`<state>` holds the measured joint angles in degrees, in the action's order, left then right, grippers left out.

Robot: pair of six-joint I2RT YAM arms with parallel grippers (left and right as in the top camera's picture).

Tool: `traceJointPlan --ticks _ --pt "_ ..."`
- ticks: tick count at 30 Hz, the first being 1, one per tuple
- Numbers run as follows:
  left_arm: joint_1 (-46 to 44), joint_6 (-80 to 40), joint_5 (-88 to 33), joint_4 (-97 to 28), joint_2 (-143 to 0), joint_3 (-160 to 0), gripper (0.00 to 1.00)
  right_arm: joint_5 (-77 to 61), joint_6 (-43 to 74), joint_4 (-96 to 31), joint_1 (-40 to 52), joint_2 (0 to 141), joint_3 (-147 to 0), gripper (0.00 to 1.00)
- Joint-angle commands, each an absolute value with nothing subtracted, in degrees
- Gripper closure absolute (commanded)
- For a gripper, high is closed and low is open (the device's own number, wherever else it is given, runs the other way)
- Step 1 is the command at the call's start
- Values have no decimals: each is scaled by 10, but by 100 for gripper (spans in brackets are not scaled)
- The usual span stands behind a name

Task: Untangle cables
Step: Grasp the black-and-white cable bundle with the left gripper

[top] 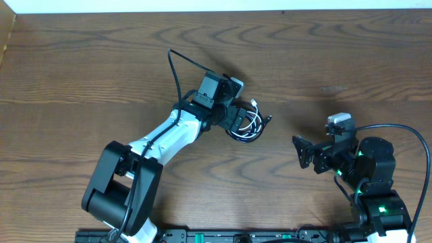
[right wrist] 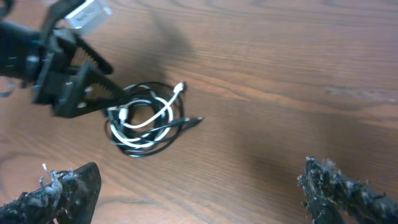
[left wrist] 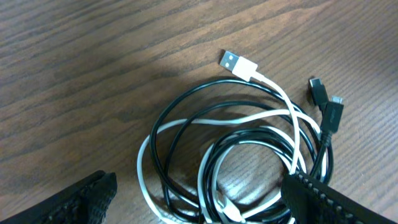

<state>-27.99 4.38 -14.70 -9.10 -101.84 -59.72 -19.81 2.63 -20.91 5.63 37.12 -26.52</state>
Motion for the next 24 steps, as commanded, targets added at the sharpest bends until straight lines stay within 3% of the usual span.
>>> traceJointPlan --ticks 1,15,19,24 --pt "-281 27 -145 -78 -1035 -608 13 -231 34 -208 52 370 -279 1" --pt "-281 27 -143 -55 -1086 -606 16 -246 34 -208 52 370 -279 1" --pt "-281 27 -143 -59 -1091 -605 43 -246 34 -208 52 370 -279 1" --pt "-286 27 -143 -77 -1091 -602 60 -246 34 -208 52 370 -279 1"
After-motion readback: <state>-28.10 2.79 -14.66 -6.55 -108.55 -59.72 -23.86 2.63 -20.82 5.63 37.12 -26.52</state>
